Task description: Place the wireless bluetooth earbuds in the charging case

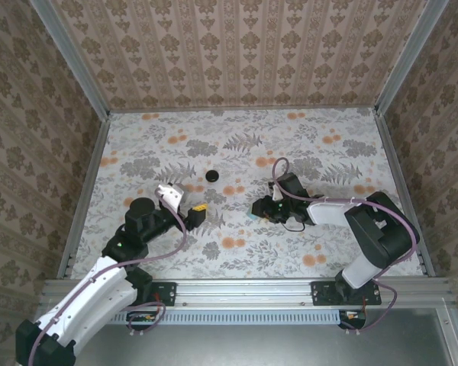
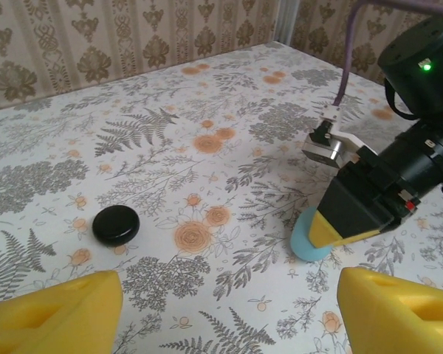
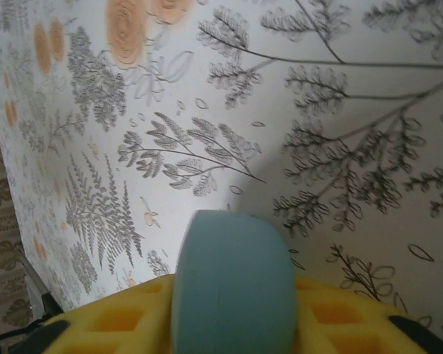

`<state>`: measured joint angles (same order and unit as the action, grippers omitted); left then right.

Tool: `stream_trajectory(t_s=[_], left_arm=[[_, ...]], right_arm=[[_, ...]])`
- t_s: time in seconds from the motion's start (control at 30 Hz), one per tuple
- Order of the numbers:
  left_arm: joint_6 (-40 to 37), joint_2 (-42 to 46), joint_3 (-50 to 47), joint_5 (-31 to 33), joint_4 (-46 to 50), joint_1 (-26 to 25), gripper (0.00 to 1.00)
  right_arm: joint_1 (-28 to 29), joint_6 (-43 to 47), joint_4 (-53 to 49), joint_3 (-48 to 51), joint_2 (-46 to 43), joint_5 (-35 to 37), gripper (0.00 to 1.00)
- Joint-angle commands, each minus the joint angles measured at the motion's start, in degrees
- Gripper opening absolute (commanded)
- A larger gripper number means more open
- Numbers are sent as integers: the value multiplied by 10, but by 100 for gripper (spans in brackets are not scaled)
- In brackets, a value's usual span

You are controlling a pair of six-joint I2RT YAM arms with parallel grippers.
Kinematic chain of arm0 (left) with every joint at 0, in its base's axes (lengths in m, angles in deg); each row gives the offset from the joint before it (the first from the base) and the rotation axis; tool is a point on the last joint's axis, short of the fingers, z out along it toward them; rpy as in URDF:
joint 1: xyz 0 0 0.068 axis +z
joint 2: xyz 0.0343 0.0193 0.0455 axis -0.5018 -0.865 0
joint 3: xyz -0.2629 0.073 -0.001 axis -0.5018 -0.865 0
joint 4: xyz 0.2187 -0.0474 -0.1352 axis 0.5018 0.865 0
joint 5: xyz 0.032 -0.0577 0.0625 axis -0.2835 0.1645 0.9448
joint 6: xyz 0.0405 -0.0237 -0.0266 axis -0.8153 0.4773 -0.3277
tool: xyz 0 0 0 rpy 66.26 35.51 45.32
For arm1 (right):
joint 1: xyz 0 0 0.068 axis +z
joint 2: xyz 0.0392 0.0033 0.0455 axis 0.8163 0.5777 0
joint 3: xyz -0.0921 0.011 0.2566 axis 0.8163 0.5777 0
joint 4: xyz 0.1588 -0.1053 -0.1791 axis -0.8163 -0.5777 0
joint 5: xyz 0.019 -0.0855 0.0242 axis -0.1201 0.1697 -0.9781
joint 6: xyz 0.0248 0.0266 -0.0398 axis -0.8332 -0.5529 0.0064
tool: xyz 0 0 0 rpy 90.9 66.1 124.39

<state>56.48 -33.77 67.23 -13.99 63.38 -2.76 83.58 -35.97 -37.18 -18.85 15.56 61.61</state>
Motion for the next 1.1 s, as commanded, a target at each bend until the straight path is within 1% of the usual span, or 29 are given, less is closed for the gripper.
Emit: stream_trajectory(t_s=[0.0, 0.1, 0.17, 0.2, 0.3, 0.37, 0.43, 0.5, 0.57, 0.63, 0.67, 0.7, 0.77, 0.8, 0.87, 0.9, 0.93, 0.97, 1.07], left_arm=[[17, 9, -5, 21, 10, 7, 77], [21, 8, 0, 43, 21, 14, 77], [21, 4, 8, 64, 24, 25, 78], [16, 0, 14, 65, 25, 32, 79], [-2, -29, 51, 57, 32, 64, 80], [-16, -57, 79, 59, 45, 101, 83], [-24, -83, 99, 76, 54, 126, 85], [-23, -111, 107, 94, 53, 157, 89], [-5, -147, 110, 95, 44, 197, 90], [13, -184, 105, 80, 19, 235, 90], [20, -202, 101, 79, 3, 249, 93], [24, -215, 97, 83, -9, 258, 99], [22, -240, 86, 110, -35, 270, 100], [19, -247, 81, 128, -45, 272, 100], [5, -260, 69, 164, -66, 276, 100], [5, -263, 72, 171, -61, 281, 100], [-15, -267, 70, 168, -65, 285, 100], [-42, -272, 60, 168, -87, 286, 100], [-70, -281, 41, 188, -124, 290, 100]], right_arm=[[-2, 21, -41, -6, -12, 12, 47], [-4, 44, -114, -17, -65, 53, 56], [-7, 68, -177, -30, -112, 98, 61], [-9, 80, -204, -37, -139, 119, 64], [-23, 120, -279, -61, -210, 187, 71], [-37, 147, -313, -72, -256, 245, 76], [-53, 169, -330, -75, -298, 303, 80], [-69, 191, -327, -71, -338, 367, 88], [-91, 206, -303, -53, -376, 426, 100], [-123, 214, -265, -31, -401, 448, 100], [-141, 217, -240, -16, -410, 456, 100], [-157, 219, -217, -2, -414, 464, 100], [-187, 229, -164, 24, -410, 480, 100], [-195, 242, -130, 38, -405, 488, 100], [-200, 300, -36, 80, -390, 503, 100], [-200, 330, 4, 97, -379, 505, 100], [-200, 358, 44, 111, -366, 505, 100], [-201, 379, 67, 116, -349, 509, 100], [-206, 411, 104, 114, -292, 503, 100]])
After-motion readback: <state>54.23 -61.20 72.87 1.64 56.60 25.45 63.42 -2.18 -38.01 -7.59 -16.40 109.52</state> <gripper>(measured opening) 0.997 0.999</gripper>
